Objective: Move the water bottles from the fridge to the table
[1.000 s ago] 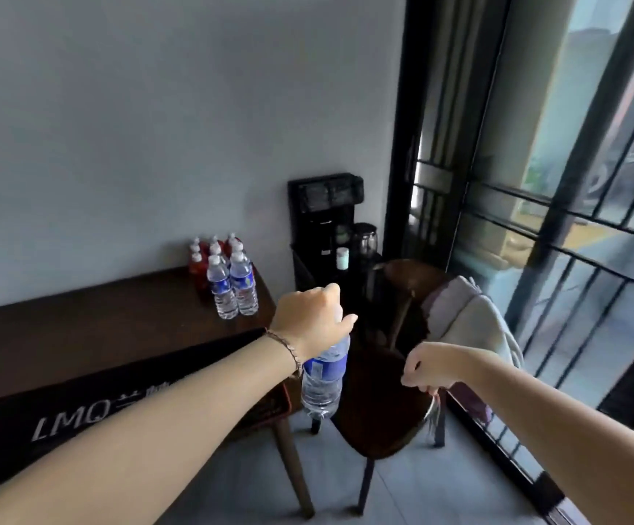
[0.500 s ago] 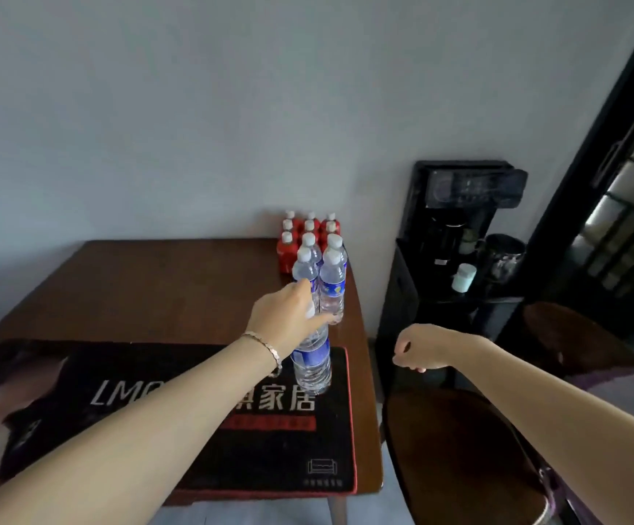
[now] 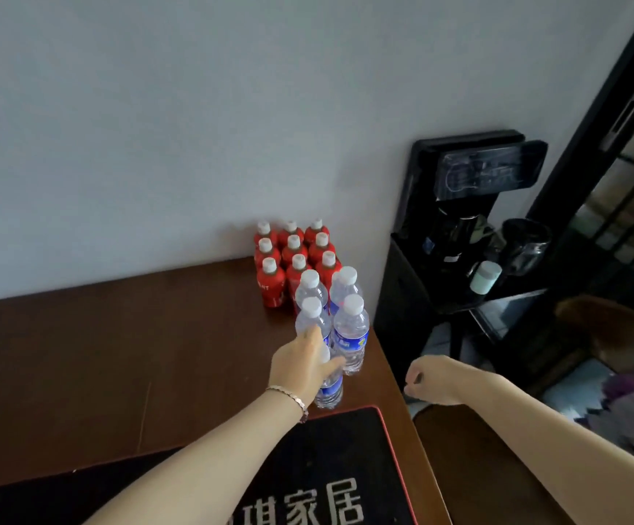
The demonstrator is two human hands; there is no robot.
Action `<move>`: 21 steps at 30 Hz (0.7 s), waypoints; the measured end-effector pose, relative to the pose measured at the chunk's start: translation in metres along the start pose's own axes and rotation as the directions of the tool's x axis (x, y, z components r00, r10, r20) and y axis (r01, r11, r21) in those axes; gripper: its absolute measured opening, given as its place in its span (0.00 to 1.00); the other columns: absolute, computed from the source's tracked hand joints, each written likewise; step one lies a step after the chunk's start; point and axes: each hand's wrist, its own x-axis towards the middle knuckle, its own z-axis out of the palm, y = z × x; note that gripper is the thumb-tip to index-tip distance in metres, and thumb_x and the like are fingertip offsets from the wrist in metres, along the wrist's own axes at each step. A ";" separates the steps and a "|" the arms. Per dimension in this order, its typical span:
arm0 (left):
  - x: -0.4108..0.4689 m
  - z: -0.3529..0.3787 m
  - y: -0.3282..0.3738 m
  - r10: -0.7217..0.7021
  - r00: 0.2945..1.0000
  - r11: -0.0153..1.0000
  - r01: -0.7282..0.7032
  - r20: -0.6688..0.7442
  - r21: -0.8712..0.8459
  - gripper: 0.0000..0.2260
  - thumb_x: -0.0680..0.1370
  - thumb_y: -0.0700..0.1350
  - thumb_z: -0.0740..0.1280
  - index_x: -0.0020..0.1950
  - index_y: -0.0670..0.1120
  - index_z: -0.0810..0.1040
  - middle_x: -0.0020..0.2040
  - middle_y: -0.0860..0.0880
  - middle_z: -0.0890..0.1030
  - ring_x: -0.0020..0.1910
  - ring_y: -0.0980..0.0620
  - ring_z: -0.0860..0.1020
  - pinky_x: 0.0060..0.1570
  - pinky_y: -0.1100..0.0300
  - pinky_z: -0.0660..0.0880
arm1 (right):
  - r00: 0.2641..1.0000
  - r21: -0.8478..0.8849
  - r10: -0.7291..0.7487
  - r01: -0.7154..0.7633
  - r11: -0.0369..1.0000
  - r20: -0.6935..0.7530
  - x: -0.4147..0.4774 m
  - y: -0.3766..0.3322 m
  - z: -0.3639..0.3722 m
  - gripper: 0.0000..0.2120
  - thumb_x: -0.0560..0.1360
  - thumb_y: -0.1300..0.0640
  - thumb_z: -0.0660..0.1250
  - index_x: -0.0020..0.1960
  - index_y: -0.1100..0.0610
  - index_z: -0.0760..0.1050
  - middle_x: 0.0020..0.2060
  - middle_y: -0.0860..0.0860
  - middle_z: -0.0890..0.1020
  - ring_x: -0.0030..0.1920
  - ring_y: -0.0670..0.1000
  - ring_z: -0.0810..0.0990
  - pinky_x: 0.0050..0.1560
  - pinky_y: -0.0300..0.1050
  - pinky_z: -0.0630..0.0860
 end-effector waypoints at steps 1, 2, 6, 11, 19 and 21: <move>0.007 0.002 0.000 0.006 1.000 1.000 -0.006 0.004 -0.002 0.21 0.75 0.59 0.65 0.55 0.43 0.69 0.43 0.46 0.78 0.46 0.44 0.81 0.38 0.58 0.70 | 1.000 0.000 0.011 -0.011 1.000 0.015 0.005 -0.001 0.000 0.16 0.79 0.52 0.59 0.61 0.60 0.77 0.60 0.54 0.80 0.57 0.51 0.79 0.57 0.42 0.74; 0.012 0.004 0.002 0.020 1.000 1.000 -0.020 0.011 0.002 0.21 0.75 0.59 0.64 0.55 0.43 0.69 0.41 0.47 0.75 0.47 0.43 0.81 0.38 0.58 0.69 | 0.999 -0.013 0.026 -0.026 1.000 0.032 0.008 -0.001 -0.001 0.17 0.79 0.52 0.59 0.61 0.60 0.77 0.60 0.55 0.80 0.56 0.51 0.79 0.57 0.43 0.74; 0.026 0.007 0.008 0.068 0.998 0.995 -0.069 0.012 0.065 0.22 0.76 0.59 0.61 0.60 0.43 0.69 0.45 0.48 0.73 0.51 0.45 0.80 0.41 0.57 0.73 | 0.997 -0.036 0.041 -0.039 0.999 0.060 0.021 0.000 -0.003 0.19 0.79 0.52 0.58 0.62 0.63 0.76 0.61 0.58 0.79 0.61 0.55 0.78 0.61 0.48 0.73; 0.028 0.009 0.011 0.076 0.997 0.996 -0.077 0.016 0.048 0.21 0.77 0.58 0.62 0.60 0.43 0.69 0.54 0.46 0.77 0.51 0.46 0.79 0.45 0.56 0.76 | 0.996 -0.044 0.018 -0.014 0.999 0.091 0.031 -0.004 -0.003 0.18 0.79 0.52 0.59 0.61 0.62 0.76 0.60 0.57 0.79 0.60 0.55 0.78 0.59 0.47 0.74; 0.001 0.005 0.003 0.068 0.997 0.987 -0.072 -0.028 -0.142 0.23 0.75 0.53 0.67 0.64 0.44 0.66 0.61 0.46 0.70 0.46 0.47 0.78 0.38 0.60 0.74 | 0.994 -0.097 -0.043 0.052 0.994 0.097 0.018 -0.006 0.003 0.18 0.78 0.51 0.59 0.62 0.60 0.76 0.61 0.57 0.79 0.61 0.55 0.78 0.61 0.47 0.75; -0.016 0.003 0.003 0.084 0.995 0.989 -0.090 -0.052 -0.120 0.22 0.76 0.52 0.67 0.65 0.45 0.65 0.61 0.47 0.70 0.48 0.47 0.78 0.39 0.60 0.74 | 0.992 -0.133 -0.070 0.084 0.988 0.104 0.011 -0.008 0.007 0.18 0.78 0.51 0.59 0.61 0.60 0.76 0.61 0.57 0.79 0.61 0.56 0.78 0.61 0.48 0.75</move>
